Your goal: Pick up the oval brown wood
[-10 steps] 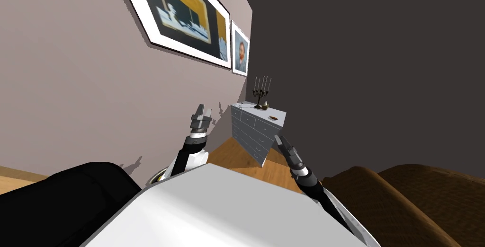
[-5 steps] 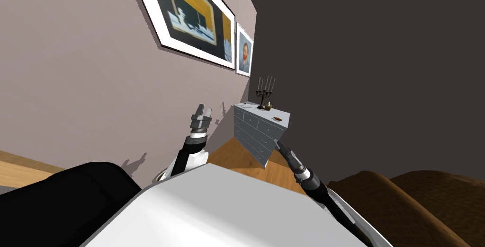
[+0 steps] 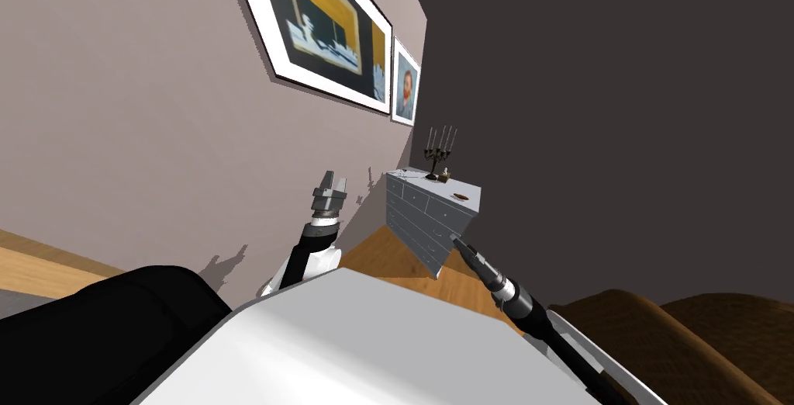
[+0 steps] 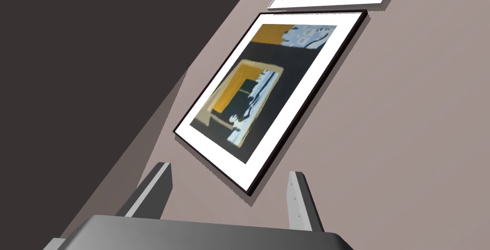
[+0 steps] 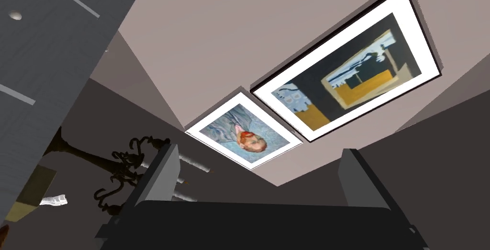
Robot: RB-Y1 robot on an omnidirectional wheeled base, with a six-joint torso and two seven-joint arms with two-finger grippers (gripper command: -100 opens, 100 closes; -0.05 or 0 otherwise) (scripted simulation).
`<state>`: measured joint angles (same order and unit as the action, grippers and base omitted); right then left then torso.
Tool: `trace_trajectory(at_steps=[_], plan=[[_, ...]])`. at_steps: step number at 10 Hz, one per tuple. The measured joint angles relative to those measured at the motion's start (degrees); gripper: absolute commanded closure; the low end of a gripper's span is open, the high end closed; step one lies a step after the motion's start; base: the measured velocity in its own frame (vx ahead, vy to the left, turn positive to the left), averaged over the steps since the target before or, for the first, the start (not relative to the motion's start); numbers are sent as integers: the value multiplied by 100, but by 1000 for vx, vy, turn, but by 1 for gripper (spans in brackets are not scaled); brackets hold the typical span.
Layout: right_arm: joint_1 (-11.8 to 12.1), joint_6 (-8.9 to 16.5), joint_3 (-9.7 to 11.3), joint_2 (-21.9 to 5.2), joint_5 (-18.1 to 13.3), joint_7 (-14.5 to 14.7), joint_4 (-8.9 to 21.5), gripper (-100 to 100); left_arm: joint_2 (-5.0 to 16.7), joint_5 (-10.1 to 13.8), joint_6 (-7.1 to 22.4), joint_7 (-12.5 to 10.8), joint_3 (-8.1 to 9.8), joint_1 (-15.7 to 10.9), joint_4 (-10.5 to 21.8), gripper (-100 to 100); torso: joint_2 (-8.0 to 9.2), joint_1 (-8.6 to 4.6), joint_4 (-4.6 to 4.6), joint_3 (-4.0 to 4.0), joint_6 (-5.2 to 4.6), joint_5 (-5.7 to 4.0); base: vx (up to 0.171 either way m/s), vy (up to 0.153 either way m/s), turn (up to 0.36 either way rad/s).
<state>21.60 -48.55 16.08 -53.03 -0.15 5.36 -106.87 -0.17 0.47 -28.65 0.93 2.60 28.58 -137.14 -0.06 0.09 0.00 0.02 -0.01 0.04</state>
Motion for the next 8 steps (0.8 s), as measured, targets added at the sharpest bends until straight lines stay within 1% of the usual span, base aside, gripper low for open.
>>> trace_trajectory(at_steps=[2,3,4,6,7,8], plan=[[3,-64,53,-364,-125,-3,173,-100,0,0,0,0,0,0,0,0,-6,10,2,4,1,2,36,67,96],[-39,-123,96,-554,-214,-20,311,-100,0,0,0,0,-1,0,0,0,-14,15,3,8,3,3,35,62,61],[-80,-160,134,-730,-271,-35,431,-100,0,0,0,0,0,0,0,0,-12,12,3,7,1,3,7,30,-9],[-101,-260,165,-1092,-361,-60,656,-100,0,0,0,0,0,0,0,0,-8,6,2,4,3,1,30,46,103],[-127,-320,195,-1276,-415,-72,777,-100,0,0,0,0,0,0,0,0,-8,4,2,5,0,1,17,21,-14],[-122,-330,206,-1407,-435,-67,791,-100,0,0,0,0,0,0,0,0,-4,-1,1,2,-1,0,28,49,140]])
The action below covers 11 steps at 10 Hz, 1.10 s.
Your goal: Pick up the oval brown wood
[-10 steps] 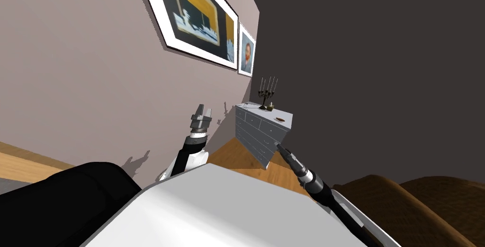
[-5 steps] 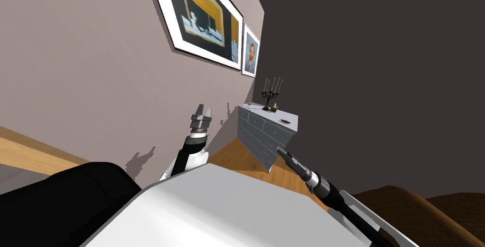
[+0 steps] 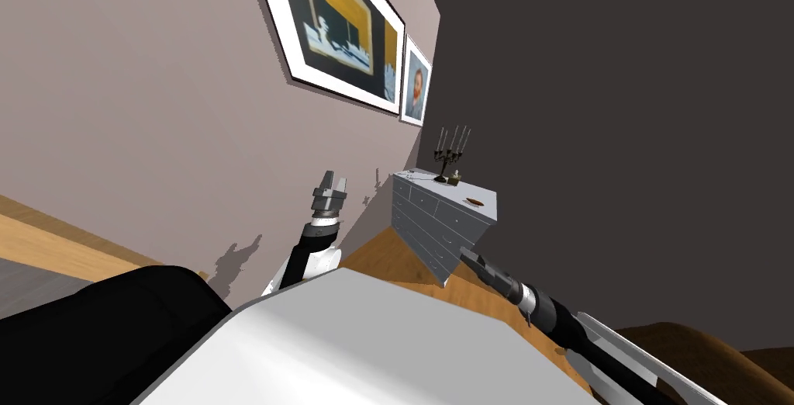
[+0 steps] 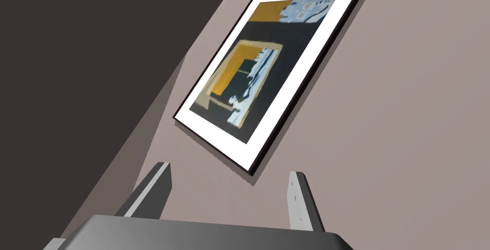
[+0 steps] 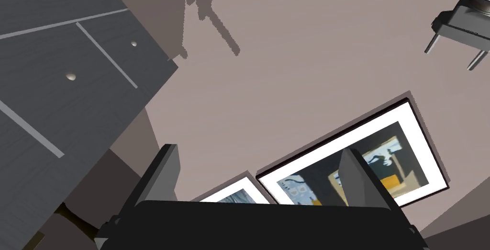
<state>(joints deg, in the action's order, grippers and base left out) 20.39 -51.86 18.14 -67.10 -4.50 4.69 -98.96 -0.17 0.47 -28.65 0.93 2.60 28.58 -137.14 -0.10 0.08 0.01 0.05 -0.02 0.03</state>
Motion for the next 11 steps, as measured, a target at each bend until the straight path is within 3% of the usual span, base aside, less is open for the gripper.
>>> trace_trajectory(at_steps=[5,7,11], plan=[[-123,-187,155,-787,-322,-66,527,-100,0,0,0,0,0,0,0,0,-9,7,2,5,1,2,35,33,53],[-54,-229,134,-1150,-391,-71,600,-100,0,0,0,0,0,0,0,0,-6,6,1,3,4,1,37,39,114],[-142,-367,237,-1812,-636,-123,943,-100,0,0,0,0,0,0,0,0,-7,7,2,4,1,1,31,30,47]])
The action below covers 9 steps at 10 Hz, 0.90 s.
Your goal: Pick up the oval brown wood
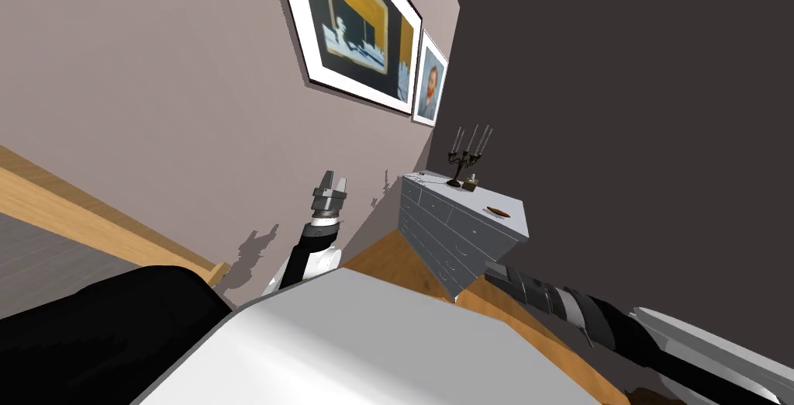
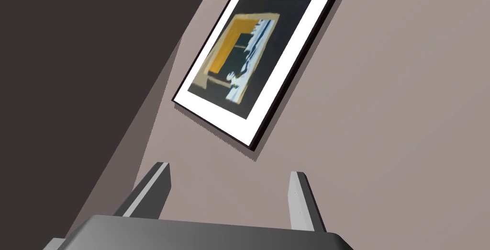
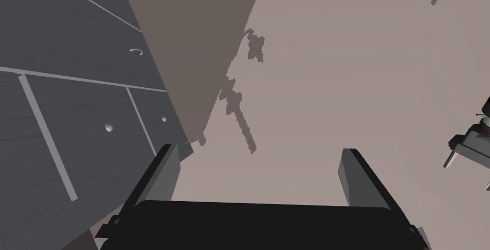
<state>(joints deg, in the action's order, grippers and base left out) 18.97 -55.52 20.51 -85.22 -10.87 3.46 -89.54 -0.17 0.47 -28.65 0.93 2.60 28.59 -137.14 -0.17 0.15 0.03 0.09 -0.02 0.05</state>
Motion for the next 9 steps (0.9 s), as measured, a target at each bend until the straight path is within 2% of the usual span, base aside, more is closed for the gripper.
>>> trace_trajectory(at_steps=[2,4,6,7,8,9], plan=[[-44,-107,46,-279,-125,-30,224,-100,0,0,0,0,0,0,0,0,-2,-4,0,1,3,-2,48,30,120],[-14,-139,42,-599,-175,-38,271,-100,0,0,0,0,0,0,0,0,7,-8,-1,-4,-2,-2,25,25,61],[71,-207,14,-1053,-242,-54,407,-100,0,0,0,0,0,0,0,0,3,-2,-1,-2,-1,-1,51,32,109],[-114,-281,135,-1129,-499,-129,626,-100,0,0,0,0,0,0,0,0,-7,-2,2,4,2,-2,65,24,71],[-113,-361,141,-1277,-548,-163,744,-100,0,0,0,0,0,0,0,0,-7,-4,2,5,-1,-1,25,7,-13],[-72,-377,110,-1471,-511,-166,726,-100,0,0,0,0,0,0,0,0,4,-8,0,-2,-2,-2,45,14,136]])
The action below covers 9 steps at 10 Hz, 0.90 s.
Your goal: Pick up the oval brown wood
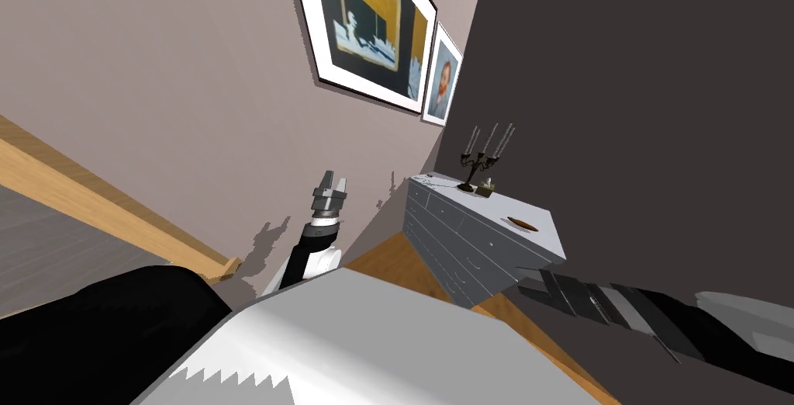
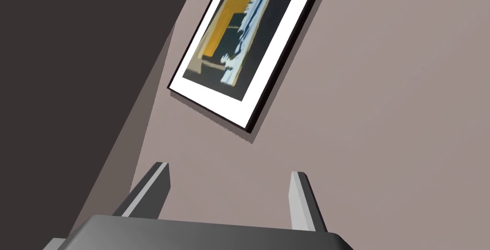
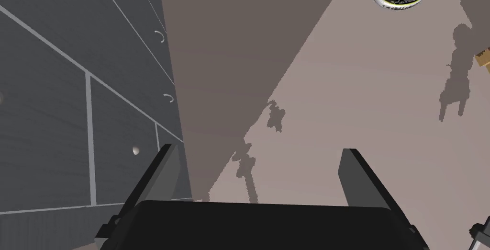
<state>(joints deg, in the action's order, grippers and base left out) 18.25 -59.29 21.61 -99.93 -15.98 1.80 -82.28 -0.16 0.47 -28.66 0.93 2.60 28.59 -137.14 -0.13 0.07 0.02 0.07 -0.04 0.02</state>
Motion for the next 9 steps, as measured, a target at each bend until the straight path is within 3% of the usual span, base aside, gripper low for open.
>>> trace_trajectory(at_steps=[1,4,5,7,9], plan=[[90,-11,-17,-232,-10,10,44,-100,0,0,0,0,0,0,0,0,-4,1,1,2,4,0,49,8,83],[37,-134,44,-708,-315,-99,309,-100,0,0,0,0,0,0,0,0,-12,-3,3,7,1,-2,54,1,75],[82,-126,53,-865,-259,-68,311,-100,0,0,0,0,0,0,0,0,0,-6,0,0,-1,-3,53,-12,157],[-11,-219,-3,-1064,-651,-286,488,-100,0,0,0,0,0,0,0,0,-9,-10,2,5,0,-4,45,-16,37],[97,-283,84,-1361,-567,-189,614,-100,0,0,0,0,0,0,0,0,-7,-12,1,3,3,-4,61,-22,117]])
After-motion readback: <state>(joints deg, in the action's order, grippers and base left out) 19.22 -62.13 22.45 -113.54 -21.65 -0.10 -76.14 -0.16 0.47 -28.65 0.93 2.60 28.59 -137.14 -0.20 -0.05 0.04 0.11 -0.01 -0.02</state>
